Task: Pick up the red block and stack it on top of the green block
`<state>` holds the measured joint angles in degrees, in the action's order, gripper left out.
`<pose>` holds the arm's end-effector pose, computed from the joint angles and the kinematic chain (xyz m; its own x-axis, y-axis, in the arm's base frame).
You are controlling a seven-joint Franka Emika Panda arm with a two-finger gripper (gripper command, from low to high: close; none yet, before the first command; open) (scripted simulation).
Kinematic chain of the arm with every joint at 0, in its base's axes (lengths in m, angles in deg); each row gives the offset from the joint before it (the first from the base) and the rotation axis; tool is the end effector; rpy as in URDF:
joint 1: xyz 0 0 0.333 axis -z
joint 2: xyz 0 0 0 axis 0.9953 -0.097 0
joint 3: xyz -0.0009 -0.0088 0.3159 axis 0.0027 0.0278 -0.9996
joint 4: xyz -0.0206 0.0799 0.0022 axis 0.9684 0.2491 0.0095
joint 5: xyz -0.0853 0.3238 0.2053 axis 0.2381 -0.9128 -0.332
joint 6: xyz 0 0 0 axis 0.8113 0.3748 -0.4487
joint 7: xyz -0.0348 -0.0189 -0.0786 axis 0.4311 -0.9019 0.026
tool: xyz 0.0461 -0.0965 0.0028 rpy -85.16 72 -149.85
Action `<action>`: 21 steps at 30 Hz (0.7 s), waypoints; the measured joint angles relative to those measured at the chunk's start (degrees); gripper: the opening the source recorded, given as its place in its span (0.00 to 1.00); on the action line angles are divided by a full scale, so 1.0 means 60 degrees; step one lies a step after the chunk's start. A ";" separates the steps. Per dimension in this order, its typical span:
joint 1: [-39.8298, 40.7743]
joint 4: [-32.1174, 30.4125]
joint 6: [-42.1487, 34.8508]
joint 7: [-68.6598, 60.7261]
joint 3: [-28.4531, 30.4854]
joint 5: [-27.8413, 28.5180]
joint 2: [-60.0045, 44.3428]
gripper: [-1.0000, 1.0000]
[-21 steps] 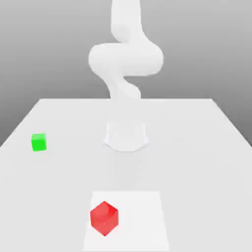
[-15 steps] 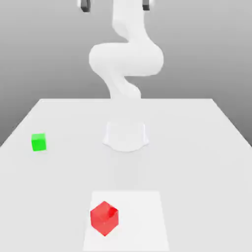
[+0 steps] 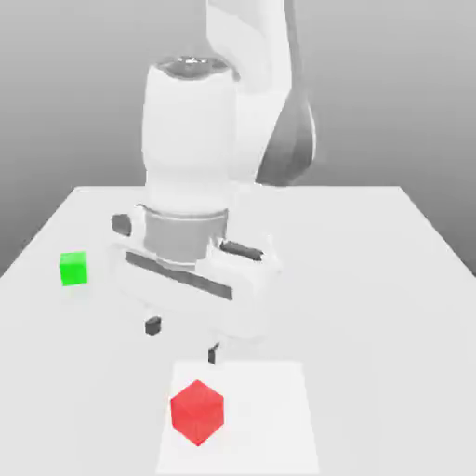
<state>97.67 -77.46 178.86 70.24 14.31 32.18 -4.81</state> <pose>0.4384 -0.0555 0.2374 0.1099 -0.9935 0.0282 -0.9930 -0.1110 -0.0407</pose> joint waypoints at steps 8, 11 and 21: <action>-0.0217 0.0085 0.1812 0.0519 0.0312 0.0237 -0.2337 0.00; -0.0216 0.0085 0.1826 0.0529 0.0310 0.0247 -0.2337 0.00; 0.0249 -0.0304 0.0310 0.0451 0.0396 -0.0070 -0.0441 0.00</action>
<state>99.16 -79.28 180.73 72.94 16.69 31.76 -7.45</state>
